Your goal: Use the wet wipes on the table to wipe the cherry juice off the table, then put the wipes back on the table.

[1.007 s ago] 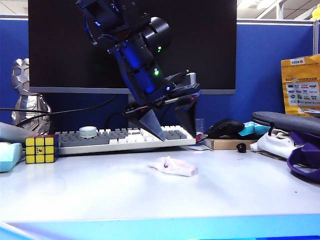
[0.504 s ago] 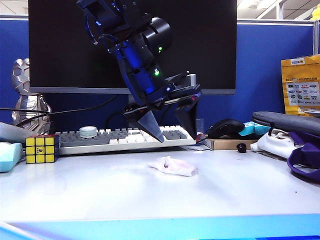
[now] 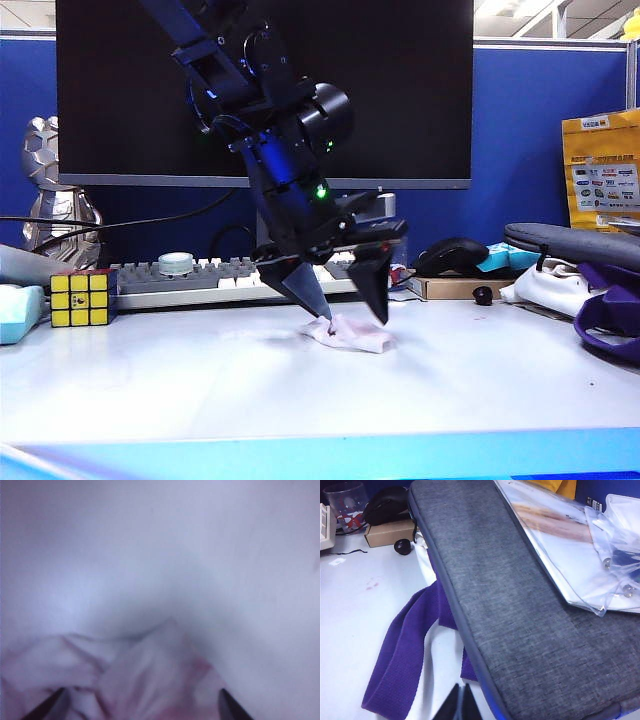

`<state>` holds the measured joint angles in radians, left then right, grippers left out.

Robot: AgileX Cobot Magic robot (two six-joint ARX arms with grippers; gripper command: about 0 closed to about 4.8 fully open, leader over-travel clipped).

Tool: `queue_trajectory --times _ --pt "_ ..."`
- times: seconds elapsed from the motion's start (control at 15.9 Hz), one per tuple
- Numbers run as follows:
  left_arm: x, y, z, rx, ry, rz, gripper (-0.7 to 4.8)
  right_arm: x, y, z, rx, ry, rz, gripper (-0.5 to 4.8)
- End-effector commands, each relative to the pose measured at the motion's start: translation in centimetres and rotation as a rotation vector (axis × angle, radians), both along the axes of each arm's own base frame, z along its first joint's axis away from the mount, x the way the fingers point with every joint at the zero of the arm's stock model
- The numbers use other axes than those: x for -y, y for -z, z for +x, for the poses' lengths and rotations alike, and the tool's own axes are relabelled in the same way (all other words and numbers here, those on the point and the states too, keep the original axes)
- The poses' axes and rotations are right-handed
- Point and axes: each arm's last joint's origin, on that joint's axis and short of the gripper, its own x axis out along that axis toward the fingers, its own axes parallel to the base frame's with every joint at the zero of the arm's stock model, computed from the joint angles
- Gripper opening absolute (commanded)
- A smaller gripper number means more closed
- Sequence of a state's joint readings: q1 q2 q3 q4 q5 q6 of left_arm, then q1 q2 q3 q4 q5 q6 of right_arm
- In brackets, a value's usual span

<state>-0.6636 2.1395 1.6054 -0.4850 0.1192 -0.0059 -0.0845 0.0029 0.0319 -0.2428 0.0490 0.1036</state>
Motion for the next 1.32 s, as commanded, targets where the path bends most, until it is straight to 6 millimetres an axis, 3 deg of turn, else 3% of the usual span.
queue_trajectory --times 0.06,0.25,0.31,0.44,0.69,0.82,0.94,1.01,1.13,1.2,1.32 --pt "0.3 0.1 0.3 0.0 -0.018 -0.01 3.21 0.0 0.0 0.0 0.002 0.001 -0.002 0.0" --pt "0.1 0.5 0.1 -0.032 -0.021 0.021 2.99 0.0 0.0 0.0 0.002 0.001 -0.002 0.0" --pt "-0.1 1.2 0.0 -0.05 -0.023 0.069 2.36 0.0 0.0 0.0 0.002 0.001 -0.002 0.0" --pt "-0.4 1.9 -0.2 -0.074 -0.011 0.13 -0.18 0.0 0.0 0.0 0.002 0.001 -0.002 0.0" --pt "-2.9 2.0 -0.2 -0.122 -0.086 0.352 -0.05 0.0 0.0 0.0 0.002 0.001 -0.002 0.0" --pt "-6.4 2.2 0.1 -0.204 -0.175 0.558 -0.05 0.0 0.0 0.0 0.002 0.001 -0.002 0.0" --pt "-9.5 2.2 0.8 -0.298 -0.244 0.605 -0.05 0.0 0.0 0.0 0.002 0.001 -0.002 0.0" --pt "-11.1 2.2 1.5 -0.317 -0.291 0.601 -0.05 0.0 0.0 0.0 0.002 0.001 -0.002 0.0" --pt "-12.5 2.2 2.4 -0.341 -0.323 0.527 -0.05 0.0 0.0 0.0 0.002 0.001 -0.002 0.0" --pt "-12.6 2.2 2.6 -0.374 -0.311 0.447 -0.05 0.0 0.0 0.0 0.002 0.001 -0.002 0.0" --pt "-10.7 2.3 2.0 -0.443 -0.231 0.29 -0.05 0.0 0.0 0.0 0.002 0.001 -0.002 0.0"
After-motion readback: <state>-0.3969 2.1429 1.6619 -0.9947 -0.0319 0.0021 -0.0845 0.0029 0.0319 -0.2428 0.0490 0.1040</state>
